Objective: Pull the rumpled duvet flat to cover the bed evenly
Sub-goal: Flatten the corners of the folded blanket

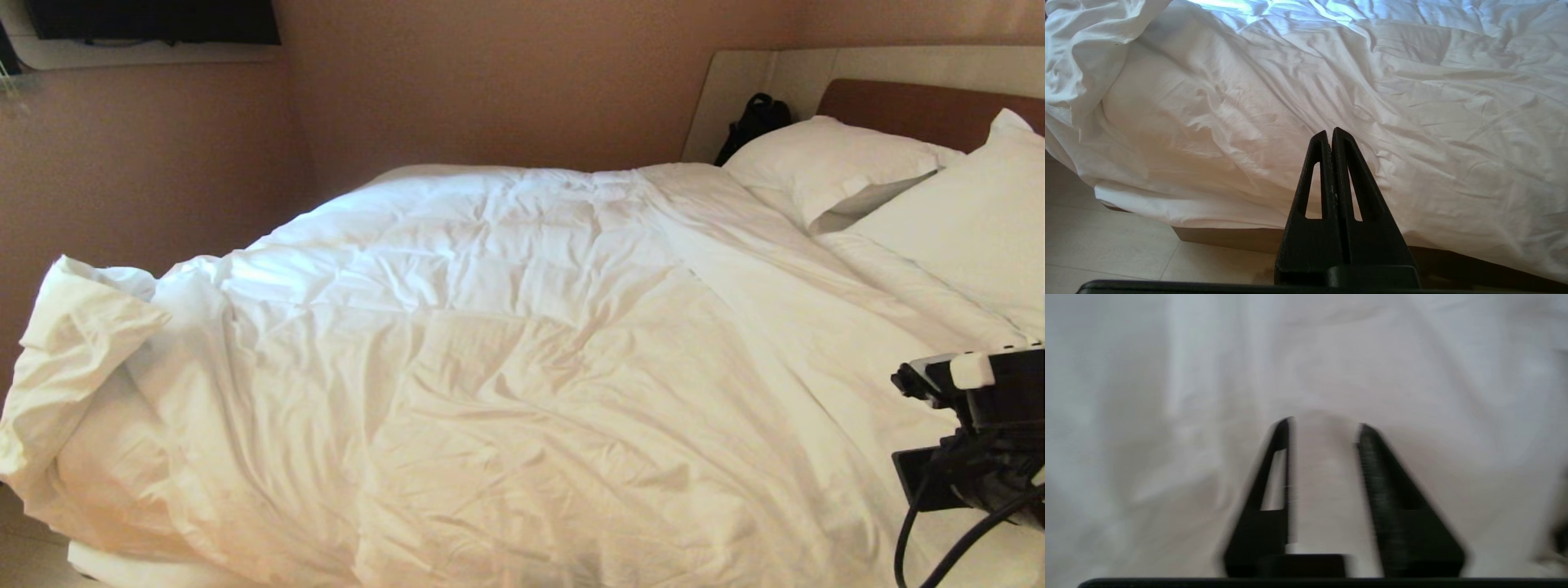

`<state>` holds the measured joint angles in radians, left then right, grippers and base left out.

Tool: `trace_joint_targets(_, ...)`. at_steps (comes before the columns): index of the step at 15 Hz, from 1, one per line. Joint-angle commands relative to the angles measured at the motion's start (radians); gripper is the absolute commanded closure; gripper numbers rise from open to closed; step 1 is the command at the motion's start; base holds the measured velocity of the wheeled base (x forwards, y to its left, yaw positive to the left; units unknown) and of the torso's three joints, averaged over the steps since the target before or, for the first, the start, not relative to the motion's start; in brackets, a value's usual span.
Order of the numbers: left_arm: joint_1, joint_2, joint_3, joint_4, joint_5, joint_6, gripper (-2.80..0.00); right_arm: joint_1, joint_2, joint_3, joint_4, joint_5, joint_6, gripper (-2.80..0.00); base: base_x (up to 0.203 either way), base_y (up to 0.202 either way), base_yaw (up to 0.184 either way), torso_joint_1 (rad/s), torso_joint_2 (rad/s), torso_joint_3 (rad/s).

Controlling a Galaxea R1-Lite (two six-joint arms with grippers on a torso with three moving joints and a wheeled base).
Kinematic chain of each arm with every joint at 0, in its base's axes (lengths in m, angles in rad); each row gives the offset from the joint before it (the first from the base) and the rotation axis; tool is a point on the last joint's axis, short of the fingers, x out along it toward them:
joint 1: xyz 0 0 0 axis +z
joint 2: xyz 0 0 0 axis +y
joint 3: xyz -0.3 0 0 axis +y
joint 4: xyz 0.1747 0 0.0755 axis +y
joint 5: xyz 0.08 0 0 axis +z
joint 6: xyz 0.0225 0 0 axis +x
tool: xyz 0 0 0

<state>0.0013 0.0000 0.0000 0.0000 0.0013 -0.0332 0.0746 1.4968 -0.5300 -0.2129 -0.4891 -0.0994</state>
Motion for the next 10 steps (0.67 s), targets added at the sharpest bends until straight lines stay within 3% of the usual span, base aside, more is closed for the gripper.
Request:
trace_joint_targets(1,0.0,0.0,0.0,0.0,-0.001,-0.001,0.0,0.011,0.022,0.001,-0.01,-0.254,0.001,-2.8,0.0,0.0,0.0,0.0,0.0,0.0)
trace_joint_targets(7,0.0,0.0,0.0,0.0,0.0,-0.001,0.0,0.07,0.087,0.009,-0.017,-0.278,0.011,-2.8,0.0,0.0,0.0,0.0,0.0,0.0)
trace_joint_targets(10,0.0,0.0,0.0,0.0,0.0,-0.001,0.0,0.11,0.144,0.019,-0.074,-0.341,0.012,-2.8,0.0,0.0,0.0,0.0,0.0,0.0)
